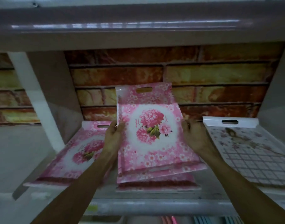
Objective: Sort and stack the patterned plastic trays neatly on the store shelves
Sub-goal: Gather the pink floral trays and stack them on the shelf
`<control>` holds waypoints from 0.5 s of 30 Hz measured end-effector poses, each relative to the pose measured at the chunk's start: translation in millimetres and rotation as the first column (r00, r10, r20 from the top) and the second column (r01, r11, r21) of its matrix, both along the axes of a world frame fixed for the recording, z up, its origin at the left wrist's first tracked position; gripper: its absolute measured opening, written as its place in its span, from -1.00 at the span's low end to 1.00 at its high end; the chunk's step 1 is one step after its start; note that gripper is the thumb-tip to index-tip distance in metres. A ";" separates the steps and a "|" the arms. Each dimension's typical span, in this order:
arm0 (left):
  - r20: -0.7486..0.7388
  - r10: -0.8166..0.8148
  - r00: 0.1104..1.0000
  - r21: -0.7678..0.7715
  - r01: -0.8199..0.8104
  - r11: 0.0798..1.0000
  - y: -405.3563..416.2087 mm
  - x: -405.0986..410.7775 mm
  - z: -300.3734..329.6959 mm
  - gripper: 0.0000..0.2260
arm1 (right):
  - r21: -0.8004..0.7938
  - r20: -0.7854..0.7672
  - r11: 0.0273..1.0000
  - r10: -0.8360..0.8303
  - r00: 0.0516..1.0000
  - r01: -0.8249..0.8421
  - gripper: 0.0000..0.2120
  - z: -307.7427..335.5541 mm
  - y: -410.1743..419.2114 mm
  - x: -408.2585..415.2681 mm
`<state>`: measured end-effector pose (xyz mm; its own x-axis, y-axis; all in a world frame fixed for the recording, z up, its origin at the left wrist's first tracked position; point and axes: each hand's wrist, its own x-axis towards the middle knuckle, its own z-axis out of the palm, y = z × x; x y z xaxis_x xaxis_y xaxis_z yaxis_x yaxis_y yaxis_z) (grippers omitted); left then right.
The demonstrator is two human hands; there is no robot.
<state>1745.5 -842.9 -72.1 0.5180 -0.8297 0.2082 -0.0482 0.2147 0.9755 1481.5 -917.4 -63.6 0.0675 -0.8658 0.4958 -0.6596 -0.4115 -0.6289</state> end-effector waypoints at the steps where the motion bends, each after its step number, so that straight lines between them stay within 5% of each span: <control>1: -0.005 0.022 1.000 0.010 -0.022 1.000 5.5 8.8 2.2 -0.83 | 0.016 0.012 1.000 0.015 1.000 -0.015 -0.69 -1.6 0.3 10.9; 9: -0.168 -0.069 0.983 0.104 0.087 0.991 51.4 93.6 20.8 -0.70 | 0.089 0.055 0.994 0.060 0.997 -0.065 -0.68 -3.1 15.2 106.3; 15: -0.068 0.018 0.998 0.180 -0.005 0.984 71.9 167.2 14.0 -0.76 | 0.189 -0.066 0.979 0.083 0.994 -0.069 -0.66 -11.2 31.6 178.4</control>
<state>1912.7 -770.9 -58.1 0.5356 -0.8442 0.0194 0.0192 0.0352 0.9992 1659.9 -885.8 -74.7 0.1670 -0.9334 0.3175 -0.6778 -0.3425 -0.6506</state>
